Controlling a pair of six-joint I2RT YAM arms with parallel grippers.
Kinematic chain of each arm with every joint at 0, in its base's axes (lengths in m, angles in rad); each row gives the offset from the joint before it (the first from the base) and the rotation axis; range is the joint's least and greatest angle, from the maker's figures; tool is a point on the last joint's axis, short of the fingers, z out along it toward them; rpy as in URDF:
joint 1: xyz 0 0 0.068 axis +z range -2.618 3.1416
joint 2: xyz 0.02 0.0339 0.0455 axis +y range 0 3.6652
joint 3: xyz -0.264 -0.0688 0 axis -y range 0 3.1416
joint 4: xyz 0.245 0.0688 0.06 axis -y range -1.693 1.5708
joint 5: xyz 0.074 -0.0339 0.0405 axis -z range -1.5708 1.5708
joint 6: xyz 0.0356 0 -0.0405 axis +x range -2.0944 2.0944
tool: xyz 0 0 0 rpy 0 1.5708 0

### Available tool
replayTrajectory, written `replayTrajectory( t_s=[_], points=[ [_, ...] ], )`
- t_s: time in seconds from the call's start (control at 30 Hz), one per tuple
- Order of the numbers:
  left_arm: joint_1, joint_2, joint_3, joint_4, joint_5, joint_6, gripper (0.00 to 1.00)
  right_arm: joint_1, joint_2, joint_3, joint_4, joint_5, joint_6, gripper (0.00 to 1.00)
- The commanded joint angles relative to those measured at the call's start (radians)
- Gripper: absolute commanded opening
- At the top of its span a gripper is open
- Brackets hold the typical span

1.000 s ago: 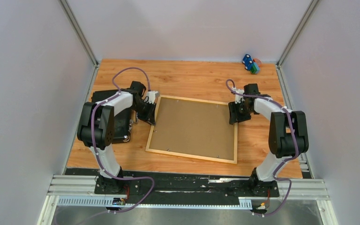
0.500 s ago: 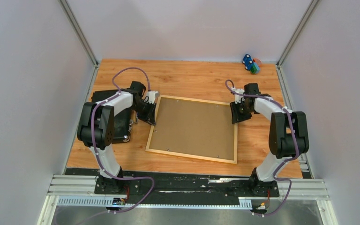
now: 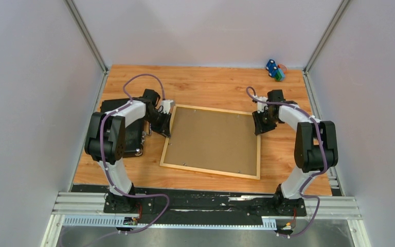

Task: Put the photo into the frame
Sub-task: Install the photo frame at the center of the board.

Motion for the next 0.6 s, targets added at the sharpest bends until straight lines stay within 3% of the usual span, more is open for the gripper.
replayTrajectory(
  t_s=[0.0,0.2,0.57],
  points=[
    [-0.011,-0.017,-0.021,-0.013,-0.009,0.037,0.00,0.006,-0.007,0.053,0.036,-0.037,-0.022,0.33],
    [-0.011,-0.018,-0.021,-0.012,-0.009,0.037,0.00,-0.027,-0.003,0.083,0.010,-0.124,0.038,0.52],
    [-0.010,-0.018,-0.019,-0.013,-0.013,0.034,0.00,-0.082,0.029,0.100,-0.013,-0.146,0.079,0.52]
  ],
)
